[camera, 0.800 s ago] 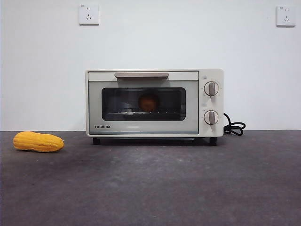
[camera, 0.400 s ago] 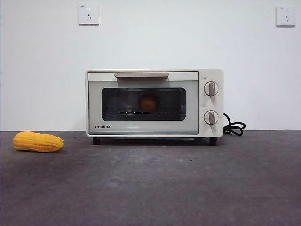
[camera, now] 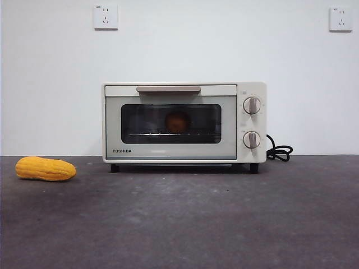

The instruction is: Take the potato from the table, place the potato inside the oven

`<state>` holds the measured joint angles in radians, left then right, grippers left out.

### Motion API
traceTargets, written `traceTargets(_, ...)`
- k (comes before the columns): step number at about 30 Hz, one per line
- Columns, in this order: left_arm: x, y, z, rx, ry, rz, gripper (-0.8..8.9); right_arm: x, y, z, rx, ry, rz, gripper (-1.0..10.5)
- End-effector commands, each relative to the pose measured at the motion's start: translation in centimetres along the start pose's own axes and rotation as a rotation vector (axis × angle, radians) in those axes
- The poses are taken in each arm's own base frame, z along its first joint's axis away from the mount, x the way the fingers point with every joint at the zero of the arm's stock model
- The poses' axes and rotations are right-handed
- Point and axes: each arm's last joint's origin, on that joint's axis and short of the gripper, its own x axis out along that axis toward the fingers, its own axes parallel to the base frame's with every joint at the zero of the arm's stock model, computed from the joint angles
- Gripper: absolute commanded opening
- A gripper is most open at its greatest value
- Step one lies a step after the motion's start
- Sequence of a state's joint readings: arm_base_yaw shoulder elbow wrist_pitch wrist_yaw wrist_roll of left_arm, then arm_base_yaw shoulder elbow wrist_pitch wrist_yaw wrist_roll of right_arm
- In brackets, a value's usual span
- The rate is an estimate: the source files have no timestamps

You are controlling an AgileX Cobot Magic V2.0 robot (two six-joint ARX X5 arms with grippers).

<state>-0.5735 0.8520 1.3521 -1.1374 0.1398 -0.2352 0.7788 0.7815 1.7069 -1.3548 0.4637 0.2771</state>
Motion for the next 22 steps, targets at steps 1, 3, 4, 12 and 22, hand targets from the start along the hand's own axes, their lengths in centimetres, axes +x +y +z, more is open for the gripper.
traceTargets(1,0.9,0.0,0.3,0.105,0.026,0.012,-0.04,0.1,0.0,-0.3,-0.010,0.025,-0.008,0.0)
traceTargets(3,1.5,0.1,0.7,0.180,0.030,0.015,-0.04,0.1,0.0,-0.3,-0.010,0.025,-0.008,0.0)
traceTargets(4,1.6,0.2,0.8,0.225,0.030,0.022,-0.04,0.1,0.0,-0.3,-0.010,0.025,-0.008,0.0)
traceTargets(12,-1.3,1.7,1.8,0.332,-0.242,0.164,-0.04,0.1,0.0,-0.3,-0.009,0.025,-0.008,0.0)
traceTargets(22,-2.5,4.8,-5.2,0.233,-0.582,0.597,-0.04,0.1,0.0,-0.3,-0.010,0.025,-0.008,0.0)
